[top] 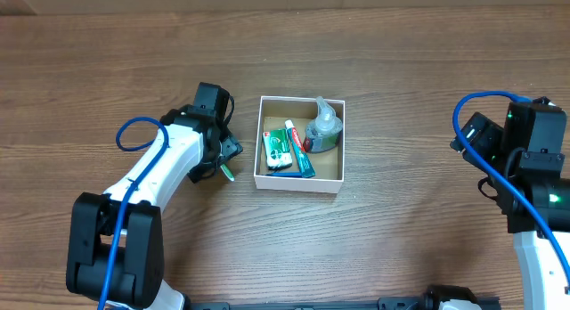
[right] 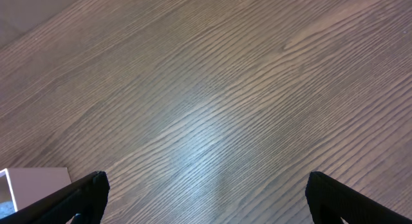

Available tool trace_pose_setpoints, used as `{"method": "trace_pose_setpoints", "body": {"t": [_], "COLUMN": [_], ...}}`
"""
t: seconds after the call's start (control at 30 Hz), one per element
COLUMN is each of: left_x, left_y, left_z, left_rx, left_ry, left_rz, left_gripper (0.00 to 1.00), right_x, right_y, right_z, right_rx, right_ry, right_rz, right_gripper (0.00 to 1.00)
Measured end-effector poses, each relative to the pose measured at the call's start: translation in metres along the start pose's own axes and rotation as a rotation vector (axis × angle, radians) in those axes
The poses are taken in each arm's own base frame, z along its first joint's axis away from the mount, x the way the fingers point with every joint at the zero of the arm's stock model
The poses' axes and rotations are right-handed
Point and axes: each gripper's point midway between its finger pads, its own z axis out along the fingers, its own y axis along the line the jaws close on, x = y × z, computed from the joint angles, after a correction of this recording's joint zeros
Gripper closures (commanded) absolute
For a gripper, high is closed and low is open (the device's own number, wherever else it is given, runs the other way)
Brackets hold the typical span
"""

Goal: Pack container
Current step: 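Lower the left gripper over the green toothbrush and grasp it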

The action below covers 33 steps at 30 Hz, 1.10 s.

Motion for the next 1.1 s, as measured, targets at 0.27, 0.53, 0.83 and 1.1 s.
{"method": "trace_pose_setpoints", "body": {"t": [0.27,0.53,0.83,1.1], "left_x": [-0.001,-0.006,-0.004,-0.002], "left_y": [-0.003,-0.011,-0.004,0.002], "left_z": [0.012,0.024,0.039,0.039], "left_rx": [0.036,0.053,-0.001,-0.022], "left_ry": [-0.03,-0.045,-0.032,0.022], "left_rz": [-0.006,-0.008,-0.001,0.046], "left_gripper": [0.21,0.27,0.65,0.81], "right_x": [0.0,0.0,0.0,0.0], "right_y": [0.0,0.0,0.0,0.0], "right_z": [0.0,0.0,0.0,0.0], "right_rx": [0.0,0.0,0.0,0.0], "right_ry": [0.001,0.0,0.0,0.001], "right_rz": [-0.001,0.0,0.0,0.001], "right_gripper": [0.0,0.0,0.0,0.0]}}
